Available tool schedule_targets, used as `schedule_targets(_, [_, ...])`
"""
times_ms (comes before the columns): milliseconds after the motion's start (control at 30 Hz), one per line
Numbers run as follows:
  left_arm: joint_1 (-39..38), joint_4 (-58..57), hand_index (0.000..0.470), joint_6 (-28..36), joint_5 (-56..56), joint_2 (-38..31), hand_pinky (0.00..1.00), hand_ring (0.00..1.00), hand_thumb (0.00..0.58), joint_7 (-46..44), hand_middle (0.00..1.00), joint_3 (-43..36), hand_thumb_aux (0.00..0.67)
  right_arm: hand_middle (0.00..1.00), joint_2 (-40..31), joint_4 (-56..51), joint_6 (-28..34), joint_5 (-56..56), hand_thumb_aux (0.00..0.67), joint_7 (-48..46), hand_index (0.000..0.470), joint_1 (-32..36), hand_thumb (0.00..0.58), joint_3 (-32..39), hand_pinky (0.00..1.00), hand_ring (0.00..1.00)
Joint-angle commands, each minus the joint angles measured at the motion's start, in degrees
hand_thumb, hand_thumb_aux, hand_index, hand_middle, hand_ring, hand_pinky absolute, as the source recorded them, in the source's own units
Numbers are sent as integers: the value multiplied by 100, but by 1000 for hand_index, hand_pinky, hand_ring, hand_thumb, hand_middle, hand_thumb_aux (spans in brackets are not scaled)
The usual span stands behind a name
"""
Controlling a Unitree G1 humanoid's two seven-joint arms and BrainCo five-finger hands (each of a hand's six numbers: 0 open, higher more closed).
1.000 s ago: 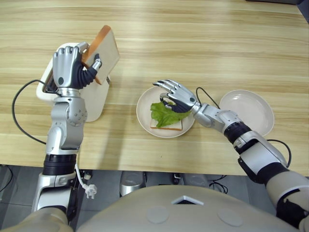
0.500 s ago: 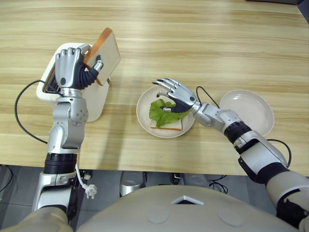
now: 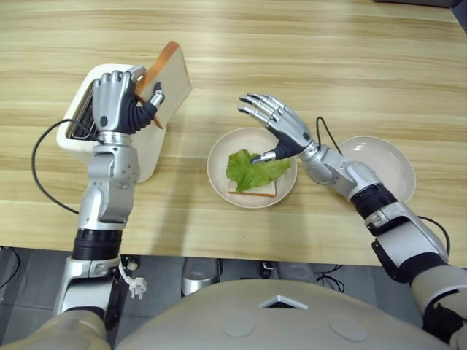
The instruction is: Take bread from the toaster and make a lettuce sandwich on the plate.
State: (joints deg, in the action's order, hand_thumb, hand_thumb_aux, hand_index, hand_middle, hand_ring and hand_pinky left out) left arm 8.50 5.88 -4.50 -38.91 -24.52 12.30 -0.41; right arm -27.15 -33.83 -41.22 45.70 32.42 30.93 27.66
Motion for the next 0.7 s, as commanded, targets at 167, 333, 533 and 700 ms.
schedule_targets(167, [239, 60, 460, -195, 2254, 722, 1000, 1000, 580, -1836, 1000, -553, 670, 0, -560, 436, -115, -1220, 0, 266, 0, -351, 0, -1701, 0, 0])
schedule_targets(333, [844, -806, 460, 149, 3579, 674, 1000, 1000, 580, -3253, 1000, -425, 670, 0, -574, 506, -564, -2590, 0, -467, 0, -838, 0, -2334, 0, 0])
schedule_targets(533, [1819, -2109, 460, 626, 4623, 500, 1000, 1000, 580, -5310, 1000, -601, 670, 0, -571, 727, -726, -3813, 0, -1608, 0, -1404, 0, -2734, 0, 0])
schedule_targets(700, [2278, -2930, 456, 525, 4544, 300, 1000, 1000, 580, -6922, 1000, -1299, 665, 0, -516, 823, -654, -3817, 0, -1973, 0, -1550, 0, -2946, 0, 0])
